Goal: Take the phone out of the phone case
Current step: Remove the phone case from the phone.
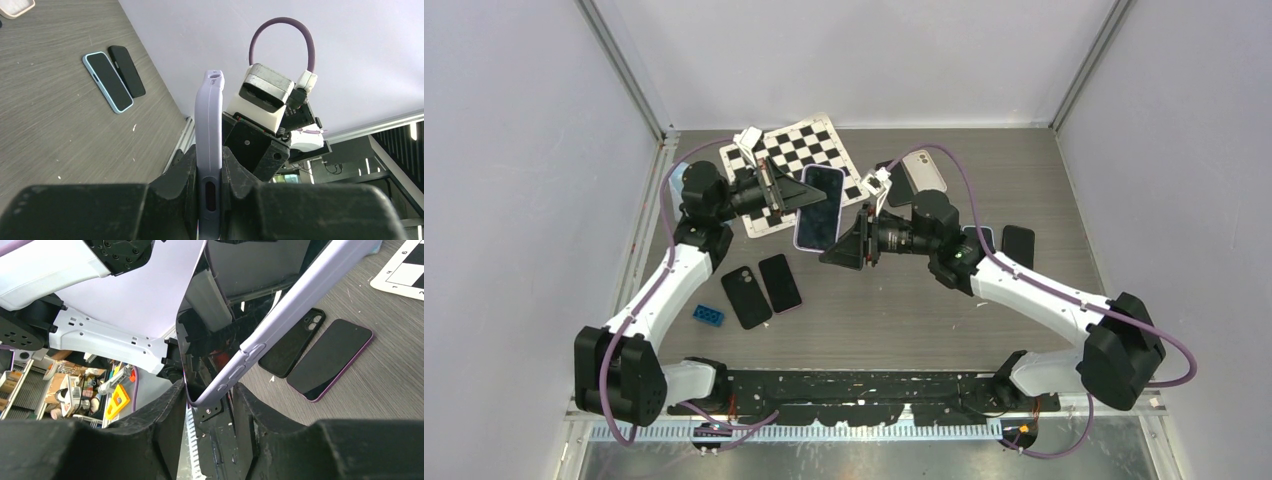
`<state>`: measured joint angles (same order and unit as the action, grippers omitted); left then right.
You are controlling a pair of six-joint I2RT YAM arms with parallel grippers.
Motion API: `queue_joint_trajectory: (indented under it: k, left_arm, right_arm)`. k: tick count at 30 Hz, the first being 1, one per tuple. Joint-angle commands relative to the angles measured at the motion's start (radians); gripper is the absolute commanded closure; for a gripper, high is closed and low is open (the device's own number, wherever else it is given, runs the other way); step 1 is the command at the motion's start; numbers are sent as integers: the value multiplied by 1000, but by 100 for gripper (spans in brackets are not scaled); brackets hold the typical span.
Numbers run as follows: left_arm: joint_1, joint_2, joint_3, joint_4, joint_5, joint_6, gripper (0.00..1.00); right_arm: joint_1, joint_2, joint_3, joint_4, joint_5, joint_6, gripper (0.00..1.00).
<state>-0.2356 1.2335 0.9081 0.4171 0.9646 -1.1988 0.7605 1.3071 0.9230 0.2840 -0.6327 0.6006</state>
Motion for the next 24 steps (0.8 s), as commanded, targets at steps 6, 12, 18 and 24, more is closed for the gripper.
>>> queue_joint_trajectory:
  k: [6, 12, 18, 24]
  left_arm:
    - [-16, -28, 14, 79, 51, -26, 100]
    - [-16, -40, -4, 150, 69, -27, 100]
    - [-16, -21, -6, 172, 68, -84, 100]
    - [-16, -13, -5, 193, 75, -114, 100]
  right_arm:
    - [-8, -50, -19, 167, 56, 111, 46]
    - [-9, -32, 11, 169, 6, 186, 58]
    - [-9, -13, 12, 208, -86, 185, 73]
    - [-9, -15, 20, 191, -196, 109, 67]
